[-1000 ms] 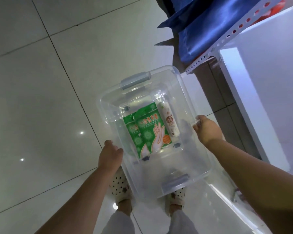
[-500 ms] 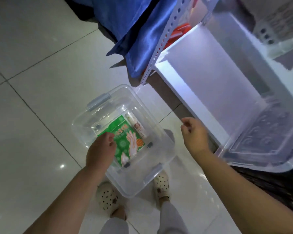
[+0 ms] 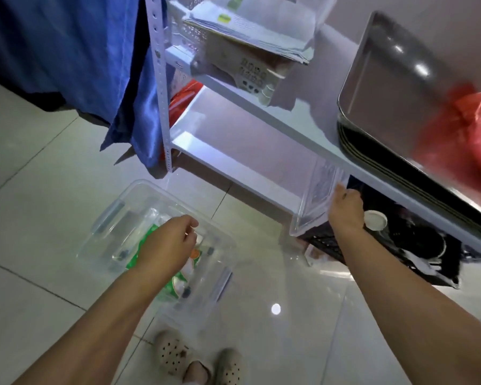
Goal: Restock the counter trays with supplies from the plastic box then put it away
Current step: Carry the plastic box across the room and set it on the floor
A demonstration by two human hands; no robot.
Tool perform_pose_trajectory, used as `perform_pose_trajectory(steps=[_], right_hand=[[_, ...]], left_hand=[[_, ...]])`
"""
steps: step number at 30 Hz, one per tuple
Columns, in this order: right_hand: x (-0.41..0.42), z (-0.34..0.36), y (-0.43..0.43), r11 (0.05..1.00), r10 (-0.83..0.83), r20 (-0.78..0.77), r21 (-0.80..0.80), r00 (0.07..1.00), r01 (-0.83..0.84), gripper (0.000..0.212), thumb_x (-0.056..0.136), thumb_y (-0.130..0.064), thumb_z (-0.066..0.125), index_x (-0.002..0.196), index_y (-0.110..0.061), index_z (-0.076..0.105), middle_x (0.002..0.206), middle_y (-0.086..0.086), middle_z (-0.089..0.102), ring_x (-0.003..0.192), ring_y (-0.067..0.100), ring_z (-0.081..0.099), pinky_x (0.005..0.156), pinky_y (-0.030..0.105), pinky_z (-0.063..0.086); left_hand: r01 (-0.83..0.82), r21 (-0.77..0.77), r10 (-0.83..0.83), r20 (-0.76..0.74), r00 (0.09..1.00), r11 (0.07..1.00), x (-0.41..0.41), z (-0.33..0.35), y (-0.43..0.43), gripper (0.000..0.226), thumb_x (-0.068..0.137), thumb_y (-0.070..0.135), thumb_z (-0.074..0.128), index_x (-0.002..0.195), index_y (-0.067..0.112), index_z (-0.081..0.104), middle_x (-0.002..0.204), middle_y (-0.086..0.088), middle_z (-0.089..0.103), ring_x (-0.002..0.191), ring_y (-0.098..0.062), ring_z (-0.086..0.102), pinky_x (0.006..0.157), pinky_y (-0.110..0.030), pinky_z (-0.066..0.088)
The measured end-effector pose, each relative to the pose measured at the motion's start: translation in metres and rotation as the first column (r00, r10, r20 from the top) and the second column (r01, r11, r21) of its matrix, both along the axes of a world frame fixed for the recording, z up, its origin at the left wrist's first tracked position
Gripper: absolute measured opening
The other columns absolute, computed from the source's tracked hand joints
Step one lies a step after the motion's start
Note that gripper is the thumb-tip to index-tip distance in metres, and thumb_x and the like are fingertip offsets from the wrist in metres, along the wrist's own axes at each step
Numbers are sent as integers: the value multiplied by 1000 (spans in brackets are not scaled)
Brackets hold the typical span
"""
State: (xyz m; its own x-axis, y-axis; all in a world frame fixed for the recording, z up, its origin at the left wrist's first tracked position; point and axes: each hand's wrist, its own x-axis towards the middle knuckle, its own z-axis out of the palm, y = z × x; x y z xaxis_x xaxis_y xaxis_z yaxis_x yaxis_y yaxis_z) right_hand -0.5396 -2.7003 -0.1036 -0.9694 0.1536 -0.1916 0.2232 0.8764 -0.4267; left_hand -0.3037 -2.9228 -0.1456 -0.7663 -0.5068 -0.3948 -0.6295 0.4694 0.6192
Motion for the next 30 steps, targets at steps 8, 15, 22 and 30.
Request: perform_pose_trajectory(steps=[8, 15, 22, 30], right_hand=[[9, -24, 4, 966, 164, 80, -216, 983, -143, 30, 84, -26, 58, 95, -2, 46, 82, 10, 54, 70, 24, 50, 67, 34, 39], [121, -27, 18, 876, 469, -7, -121, 883, -466, 39, 73, -30, 67, 66, -27, 29, 62, -7, 37, 52, 6, 35, 46, 24, 28], [197, -24, 17, 557, 827, 97, -10, 554, -830, 31, 76, -40, 68, 87, -23, 45, 81, -4, 48, 71, 15, 43, 59, 28, 34], [232, -62, -31, 127, 986, 83, 159, 142, -979, 37, 71, -33, 73, 94, -10, 56, 91, 9, 61, 78, 25, 55, 60, 29, 38]], left_hand=[[46, -2, -46, 12, 999, 999, 40, -14, 35, 20, 90, 20, 51, 108, 23, 61, 99, 7, 66, 73, -10, 54, 60, -24, 37], [52, -42, -52, 10, 999, 998, 83, 10, 60, 25, 89, 20, 53, 113, 26, 58, 108, 7, 65, 80, -11, 59, 68, -28, 45], [235, -398, -250, 15, 968, 887, 104, 28, 35, 60, 86, 9, 55, 141, 18, 33, 146, -5, 36, 130, -24, 37, 100, -40, 39], [654, -523, -562, 350, 750, 547, 121, -29, -46, 55, 86, 8, 51, 138, 18, 36, 138, -6, 46, 134, -23, 33, 113, -34, 18]])
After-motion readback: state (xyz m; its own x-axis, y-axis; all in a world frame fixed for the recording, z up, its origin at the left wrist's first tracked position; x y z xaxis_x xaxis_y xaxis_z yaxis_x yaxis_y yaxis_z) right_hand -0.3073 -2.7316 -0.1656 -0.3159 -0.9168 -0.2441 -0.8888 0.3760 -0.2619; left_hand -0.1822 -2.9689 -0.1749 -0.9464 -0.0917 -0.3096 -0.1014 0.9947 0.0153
